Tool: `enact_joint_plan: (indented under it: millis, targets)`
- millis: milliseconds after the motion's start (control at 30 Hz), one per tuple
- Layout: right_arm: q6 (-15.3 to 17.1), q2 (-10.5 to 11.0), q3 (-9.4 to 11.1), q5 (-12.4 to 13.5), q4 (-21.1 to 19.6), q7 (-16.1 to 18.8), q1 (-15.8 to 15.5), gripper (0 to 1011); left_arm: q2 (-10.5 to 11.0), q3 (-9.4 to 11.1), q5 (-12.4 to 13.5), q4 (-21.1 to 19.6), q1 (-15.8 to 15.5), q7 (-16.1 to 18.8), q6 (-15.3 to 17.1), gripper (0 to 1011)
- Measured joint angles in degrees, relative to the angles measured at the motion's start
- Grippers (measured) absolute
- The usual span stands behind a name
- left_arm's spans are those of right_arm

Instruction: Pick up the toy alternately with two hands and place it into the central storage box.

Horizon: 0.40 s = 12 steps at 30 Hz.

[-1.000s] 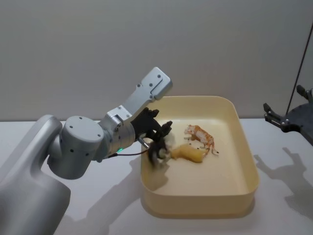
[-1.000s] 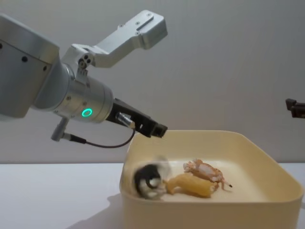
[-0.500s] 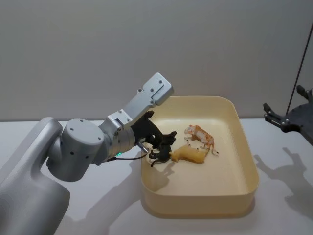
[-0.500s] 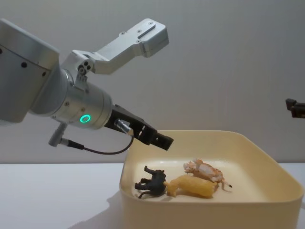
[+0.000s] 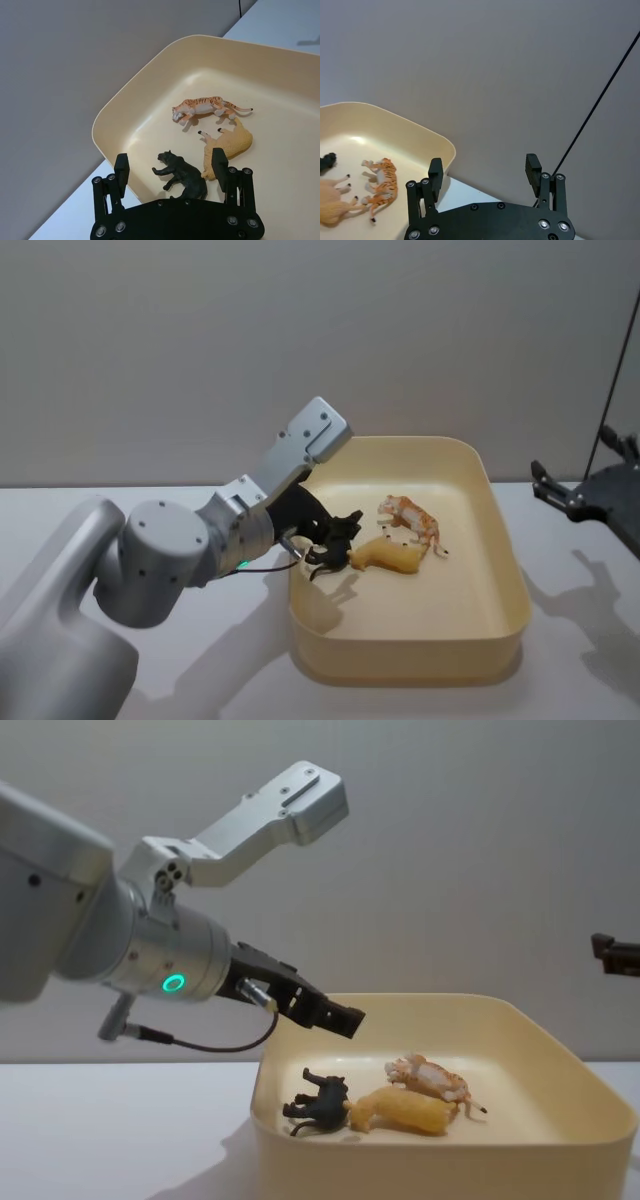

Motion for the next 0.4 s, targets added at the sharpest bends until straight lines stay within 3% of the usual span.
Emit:
enact_joint_plan:
  millis: [400]
  targets:
    - [1.3, -0.7, -1.9, 6.9, -6.6, -3.3, -6.6, 1001, 2.5, 0.5, -5.1, -3.2, 5.1, 7.7, -9.0, 1001]
